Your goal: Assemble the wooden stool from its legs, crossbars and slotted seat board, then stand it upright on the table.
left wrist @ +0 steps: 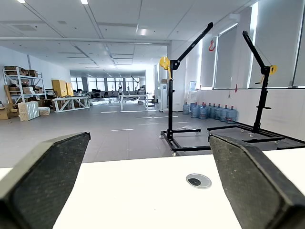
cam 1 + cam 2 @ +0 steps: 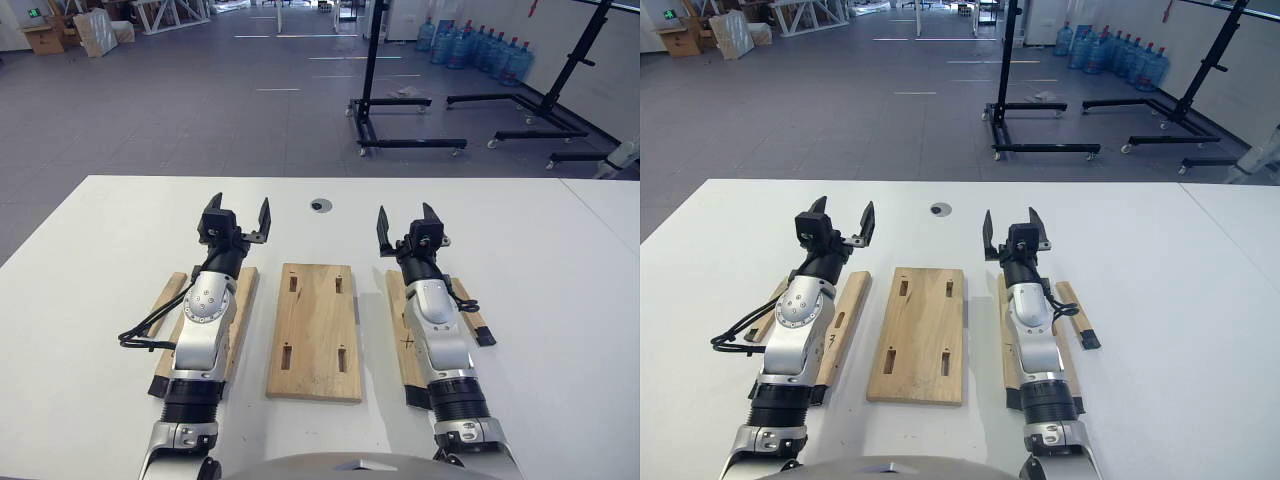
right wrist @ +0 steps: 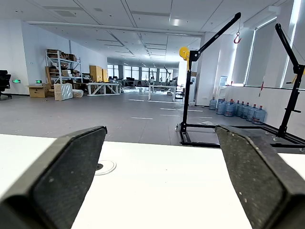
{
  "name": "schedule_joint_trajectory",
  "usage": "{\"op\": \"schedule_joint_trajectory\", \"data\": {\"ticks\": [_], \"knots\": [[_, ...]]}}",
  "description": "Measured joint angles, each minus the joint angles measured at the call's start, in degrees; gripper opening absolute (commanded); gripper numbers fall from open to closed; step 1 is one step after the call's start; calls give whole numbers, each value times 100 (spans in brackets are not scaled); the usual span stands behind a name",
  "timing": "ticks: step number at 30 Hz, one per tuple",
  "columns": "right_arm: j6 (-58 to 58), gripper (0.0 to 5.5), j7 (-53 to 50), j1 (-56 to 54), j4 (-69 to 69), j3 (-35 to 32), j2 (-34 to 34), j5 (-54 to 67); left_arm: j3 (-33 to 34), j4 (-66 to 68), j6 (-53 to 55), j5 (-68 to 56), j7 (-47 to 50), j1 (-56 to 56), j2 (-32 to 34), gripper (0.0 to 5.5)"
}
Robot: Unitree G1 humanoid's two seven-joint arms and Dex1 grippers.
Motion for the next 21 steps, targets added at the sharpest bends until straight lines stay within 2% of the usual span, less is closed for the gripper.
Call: {"op": "schedule_joint_trajectory", "data": {"ticks": [21], "knots": [[110, 423, 227, -235, 156, 74, -51, 150, -84, 126, -125, 241, 236, 10, -68, 456]]}}
